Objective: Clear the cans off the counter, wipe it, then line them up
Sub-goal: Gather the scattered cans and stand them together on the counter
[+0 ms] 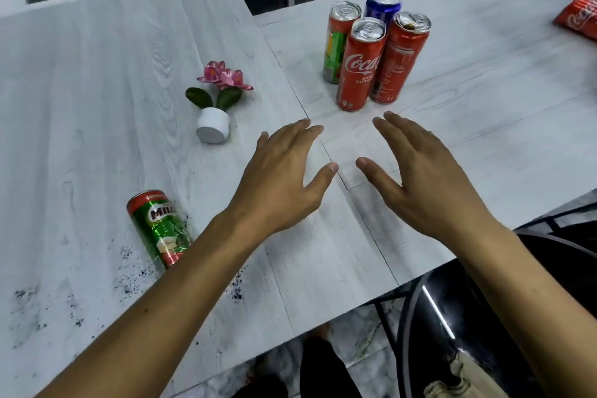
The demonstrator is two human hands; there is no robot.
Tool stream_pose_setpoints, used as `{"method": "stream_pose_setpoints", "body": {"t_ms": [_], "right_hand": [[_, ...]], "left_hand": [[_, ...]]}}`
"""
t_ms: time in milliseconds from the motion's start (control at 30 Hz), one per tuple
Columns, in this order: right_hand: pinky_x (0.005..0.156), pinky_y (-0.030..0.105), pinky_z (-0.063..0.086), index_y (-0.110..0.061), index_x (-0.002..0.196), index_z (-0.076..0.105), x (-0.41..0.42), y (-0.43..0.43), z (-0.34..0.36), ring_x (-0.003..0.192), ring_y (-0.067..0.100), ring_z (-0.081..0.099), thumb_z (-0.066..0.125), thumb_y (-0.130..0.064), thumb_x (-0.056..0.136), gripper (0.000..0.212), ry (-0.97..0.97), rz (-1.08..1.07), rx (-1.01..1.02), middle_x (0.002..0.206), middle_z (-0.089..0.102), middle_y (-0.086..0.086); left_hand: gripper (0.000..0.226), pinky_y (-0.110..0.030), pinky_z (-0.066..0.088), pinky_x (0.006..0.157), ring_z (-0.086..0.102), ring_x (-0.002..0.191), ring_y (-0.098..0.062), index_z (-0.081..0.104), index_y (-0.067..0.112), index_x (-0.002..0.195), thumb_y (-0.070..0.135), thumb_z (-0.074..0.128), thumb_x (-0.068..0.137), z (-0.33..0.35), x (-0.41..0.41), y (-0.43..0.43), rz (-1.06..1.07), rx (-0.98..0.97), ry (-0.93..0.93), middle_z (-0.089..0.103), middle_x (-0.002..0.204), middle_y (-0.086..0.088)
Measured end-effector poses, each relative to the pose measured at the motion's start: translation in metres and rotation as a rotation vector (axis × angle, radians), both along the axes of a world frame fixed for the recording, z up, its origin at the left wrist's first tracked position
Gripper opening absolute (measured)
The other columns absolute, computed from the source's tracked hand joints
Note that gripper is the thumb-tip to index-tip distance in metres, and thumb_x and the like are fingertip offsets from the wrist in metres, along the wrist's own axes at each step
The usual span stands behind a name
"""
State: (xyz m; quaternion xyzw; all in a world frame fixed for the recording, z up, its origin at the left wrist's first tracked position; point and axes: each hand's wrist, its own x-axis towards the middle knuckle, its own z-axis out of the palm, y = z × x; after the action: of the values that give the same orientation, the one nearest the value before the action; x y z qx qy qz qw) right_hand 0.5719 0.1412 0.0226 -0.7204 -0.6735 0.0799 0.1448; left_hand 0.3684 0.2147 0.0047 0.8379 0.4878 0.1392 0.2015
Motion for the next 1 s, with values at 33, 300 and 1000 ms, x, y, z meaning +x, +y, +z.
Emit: {"method": "stream_pose_setpoints", "body": {"t_ms": [33,300,1000], "right_hand": [[0.121,0.051,0.028,-0.014,0.157,0.036,-0.007,-0.004,0.001,0.151,0.028,0.031,0.042,-0.058,0.1,0.072,0.003,0.006,0.0,0.164,0.034,0.01],[0.12,0.05,0.031,-0.011,0.156,0.038,-0.081,-0.031,0.009,0.15,0.028,0.033,0.043,-0.056,0.101,0.071,-0.005,0.071,0.032,0.163,0.034,0.011],[0.122,0.04,0.026,-0.008,0.157,0.035,-0.261,-0.048,0.002,0.15,0.027,0.032,0.045,-0.053,0.104,0.07,-0.012,0.239,0.041,0.164,0.033,0.012]], "left_hand": [[0.065,-0.037,0.006,0.124,0.022,0.154,-0.012,0.034,0.032,0.157,0.06,0.049,0.1,0.002,-0.008,-0.006,0.003,0.004,-0.011,0.028,0.168,0.007],[0.063,-0.038,0.005,0.125,0.022,0.153,-0.011,0.036,0.031,0.156,0.059,0.049,0.101,0.013,-0.087,-0.049,0.044,0.024,-0.047,0.03,0.167,0.007],[0.065,-0.037,0.009,0.126,0.027,0.151,-0.009,0.042,0.03,0.153,0.062,0.048,0.097,0.011,-0.286,-0.118,0.211,0.074,-0.071,0.035,0.163,0.009]]}}
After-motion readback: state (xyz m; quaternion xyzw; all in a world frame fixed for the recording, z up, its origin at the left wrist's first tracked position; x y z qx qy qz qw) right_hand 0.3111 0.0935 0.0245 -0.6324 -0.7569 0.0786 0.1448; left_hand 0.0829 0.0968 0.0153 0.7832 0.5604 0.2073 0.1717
